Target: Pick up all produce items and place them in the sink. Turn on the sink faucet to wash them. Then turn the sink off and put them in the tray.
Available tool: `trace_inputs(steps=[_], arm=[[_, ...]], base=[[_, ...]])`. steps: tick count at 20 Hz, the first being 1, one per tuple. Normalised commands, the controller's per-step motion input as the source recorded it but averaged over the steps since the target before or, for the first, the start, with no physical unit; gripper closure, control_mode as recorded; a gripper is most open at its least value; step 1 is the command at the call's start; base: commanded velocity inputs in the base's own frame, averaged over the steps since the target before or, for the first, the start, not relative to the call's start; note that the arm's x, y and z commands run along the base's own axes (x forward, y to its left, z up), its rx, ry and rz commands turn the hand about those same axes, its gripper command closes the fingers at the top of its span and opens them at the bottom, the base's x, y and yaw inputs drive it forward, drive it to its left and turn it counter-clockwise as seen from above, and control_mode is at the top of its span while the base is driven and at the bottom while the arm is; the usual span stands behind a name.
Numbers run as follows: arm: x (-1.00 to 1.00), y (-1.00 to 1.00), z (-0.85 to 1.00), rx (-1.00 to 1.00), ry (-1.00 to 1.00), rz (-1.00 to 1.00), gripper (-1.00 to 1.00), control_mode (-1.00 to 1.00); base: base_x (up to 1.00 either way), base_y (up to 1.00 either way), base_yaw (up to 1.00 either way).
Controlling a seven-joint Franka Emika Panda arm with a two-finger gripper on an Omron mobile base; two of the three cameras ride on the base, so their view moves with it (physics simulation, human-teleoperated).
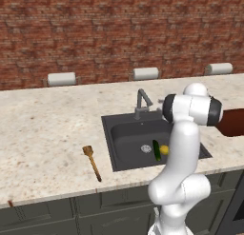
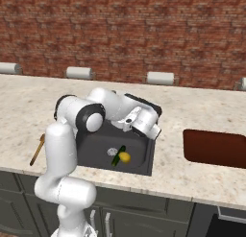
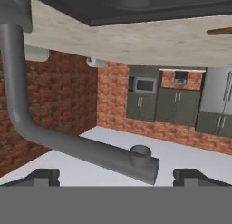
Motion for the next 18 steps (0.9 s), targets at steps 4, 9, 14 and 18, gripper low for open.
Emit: trace_inputs(steps=[4, 9, 14, 18], arm=[[0.27, 0.03, -0.19, 0.03, 0.06, -0.04, -1.0, -1.0], [0.35, 0.08, -0.02, 0.0, 0.11, -0.08, -1.0, -1.0], [0.37, 0.22, 0.0, 0.0, 0.19, -0.1, -1.0, -1.0], [0.35, 0.23, -0.08, -0.02, 0.17, -0.1, -1.0, -1.0]], base=[[0.0, 0.0, 0.0], [0.0, 0.0, 0.0], [0.0, 0.0, 0.0], [0.0, 0.0, 0.0]])
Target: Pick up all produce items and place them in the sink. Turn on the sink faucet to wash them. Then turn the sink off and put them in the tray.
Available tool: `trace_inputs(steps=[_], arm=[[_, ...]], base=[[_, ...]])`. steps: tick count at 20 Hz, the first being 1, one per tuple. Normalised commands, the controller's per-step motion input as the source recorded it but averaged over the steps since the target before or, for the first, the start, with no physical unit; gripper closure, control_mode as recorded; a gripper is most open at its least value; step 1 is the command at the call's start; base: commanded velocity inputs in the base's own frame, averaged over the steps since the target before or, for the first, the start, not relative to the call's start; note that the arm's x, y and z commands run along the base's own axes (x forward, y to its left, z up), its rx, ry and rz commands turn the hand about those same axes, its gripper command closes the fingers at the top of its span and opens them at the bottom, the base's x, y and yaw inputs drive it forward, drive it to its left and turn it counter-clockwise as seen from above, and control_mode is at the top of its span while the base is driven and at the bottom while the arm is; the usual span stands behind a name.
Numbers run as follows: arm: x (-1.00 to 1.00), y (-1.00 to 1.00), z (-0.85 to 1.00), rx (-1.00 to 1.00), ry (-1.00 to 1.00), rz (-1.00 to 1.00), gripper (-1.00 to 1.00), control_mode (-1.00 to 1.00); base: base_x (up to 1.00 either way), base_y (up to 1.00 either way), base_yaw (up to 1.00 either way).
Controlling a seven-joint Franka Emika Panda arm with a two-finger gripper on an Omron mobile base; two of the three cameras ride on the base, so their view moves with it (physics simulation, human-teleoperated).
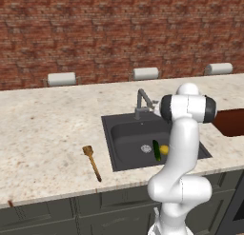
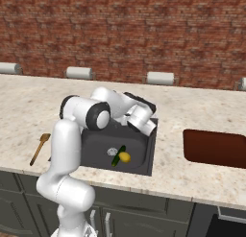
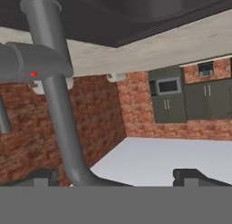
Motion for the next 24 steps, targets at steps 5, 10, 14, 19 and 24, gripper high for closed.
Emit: trace_inputs(steps=[5, 10, 14, 19, 24], arm=[[0.23, 0.0, -0.05, -0.01, 0.07, -0.07, -1.0, -1.0], [0.22, -0.11, -0.07, 0.0, 0.01, -0.06, -1.0, -1.0], [0.15, -0.16, -0.21, 0.0, 0.0, -0.01, -1.0, -1.0], [0.19, -0.08, -0.27, -0.02, 0.0, 0.0, -1.0, -1.0], [0.24, 0.0, -0.18, -0.04, 0.0, 0.0, -1.0, -1.0]], base=[[0.0, 0.0, 0.0], [0.0, 0.0, 0.0], [0.0, 0.0, 0.0], [0.0, 0.0, 0.0], [0.0, 0.0, 0.0]])
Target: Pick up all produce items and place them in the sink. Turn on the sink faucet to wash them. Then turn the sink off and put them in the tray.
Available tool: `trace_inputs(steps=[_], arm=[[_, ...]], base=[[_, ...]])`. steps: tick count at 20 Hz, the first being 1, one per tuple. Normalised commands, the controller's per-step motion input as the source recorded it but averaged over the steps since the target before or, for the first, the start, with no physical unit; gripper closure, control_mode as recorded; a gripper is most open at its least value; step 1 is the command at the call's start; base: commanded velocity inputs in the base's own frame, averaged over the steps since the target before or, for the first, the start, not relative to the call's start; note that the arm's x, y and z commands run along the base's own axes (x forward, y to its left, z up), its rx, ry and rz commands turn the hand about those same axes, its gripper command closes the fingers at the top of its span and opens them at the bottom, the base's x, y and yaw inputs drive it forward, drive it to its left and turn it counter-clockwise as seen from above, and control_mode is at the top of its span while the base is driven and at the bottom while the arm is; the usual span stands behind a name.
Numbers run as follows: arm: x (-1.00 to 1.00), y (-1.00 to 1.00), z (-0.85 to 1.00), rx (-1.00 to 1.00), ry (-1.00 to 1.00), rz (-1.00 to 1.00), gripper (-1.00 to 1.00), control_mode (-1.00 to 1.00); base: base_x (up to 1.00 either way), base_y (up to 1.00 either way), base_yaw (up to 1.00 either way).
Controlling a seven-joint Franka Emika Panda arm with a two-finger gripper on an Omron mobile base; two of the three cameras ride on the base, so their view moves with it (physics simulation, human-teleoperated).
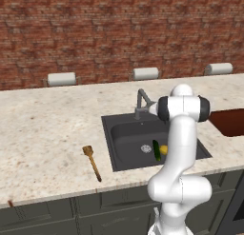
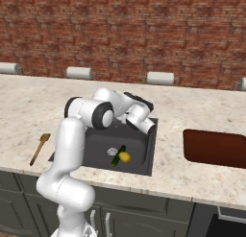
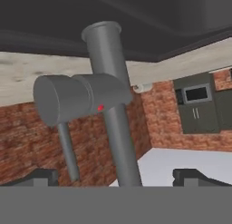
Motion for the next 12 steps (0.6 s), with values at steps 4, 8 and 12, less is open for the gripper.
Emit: trace_inputs(steps=[4, 8, 12], arm=[[0.25, -0.03, -0.2, -0.03, 0.0, 0.0, -1.0, -1.0], [0.34, -0.11, -0.03, 0.0, 0.0, 0.0, -1.0, -1.0], [0.34, -0.22, -0.1, 0.0, 0.0, 0.0, -1.0, -1.0]], base=[[0.0, 0.0, 0.0], [0.0, 0.0, 0.0], [0.0, 0.0, 0.0]])
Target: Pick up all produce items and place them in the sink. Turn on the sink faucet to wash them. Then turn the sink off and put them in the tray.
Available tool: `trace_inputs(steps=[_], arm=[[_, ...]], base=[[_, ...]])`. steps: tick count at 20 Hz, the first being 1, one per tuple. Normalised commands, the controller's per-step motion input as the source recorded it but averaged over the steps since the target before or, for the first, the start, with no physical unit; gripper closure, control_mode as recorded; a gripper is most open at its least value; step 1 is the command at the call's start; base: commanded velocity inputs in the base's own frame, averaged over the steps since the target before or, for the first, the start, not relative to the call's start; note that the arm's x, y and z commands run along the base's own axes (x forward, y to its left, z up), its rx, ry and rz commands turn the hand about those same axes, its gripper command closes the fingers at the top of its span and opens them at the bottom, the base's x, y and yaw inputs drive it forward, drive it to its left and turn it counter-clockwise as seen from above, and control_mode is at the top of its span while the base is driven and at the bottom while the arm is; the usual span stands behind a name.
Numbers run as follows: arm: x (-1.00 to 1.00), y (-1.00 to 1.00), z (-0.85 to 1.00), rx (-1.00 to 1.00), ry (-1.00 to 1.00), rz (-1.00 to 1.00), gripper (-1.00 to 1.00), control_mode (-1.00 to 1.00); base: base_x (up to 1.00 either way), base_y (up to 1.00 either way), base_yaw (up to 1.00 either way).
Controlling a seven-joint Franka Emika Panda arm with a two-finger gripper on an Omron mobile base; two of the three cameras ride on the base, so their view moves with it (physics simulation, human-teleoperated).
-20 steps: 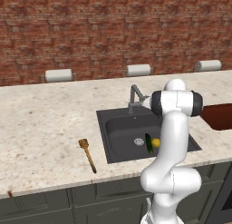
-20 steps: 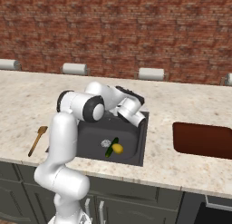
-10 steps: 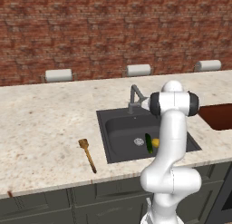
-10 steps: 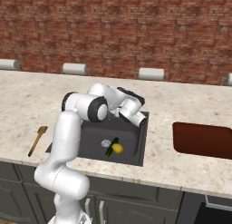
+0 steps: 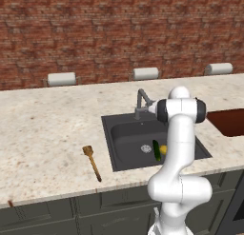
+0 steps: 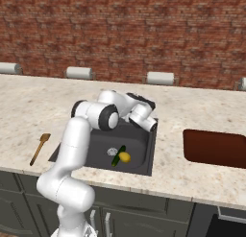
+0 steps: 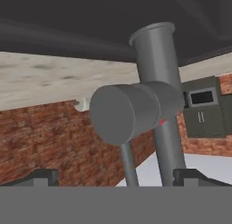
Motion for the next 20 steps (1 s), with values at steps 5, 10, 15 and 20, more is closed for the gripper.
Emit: trace_inputs(steps=[5, 10, 15, 20], arm=[[0.3, -0.09, -0.14, 0.0, 0.0, 0.0, -1.0, -1.0], [0.24, 0.01, -0.14, -0.01, 0.0, 0.0, -1.0, -1.0], [0.16, 0.09, -0.09, -0.02, 0.0, 0.0, -1.0, -1.0], [0.01, 0.4, -0.21, -0.07, 0.0, -0.01, 1.0, -1.0]], base=[[0.0, 0.0, 0.0], [0.0, 0.0, 0.0], [0.0, 0.0, 0.0], [0.0, 0.0, 0.0]])
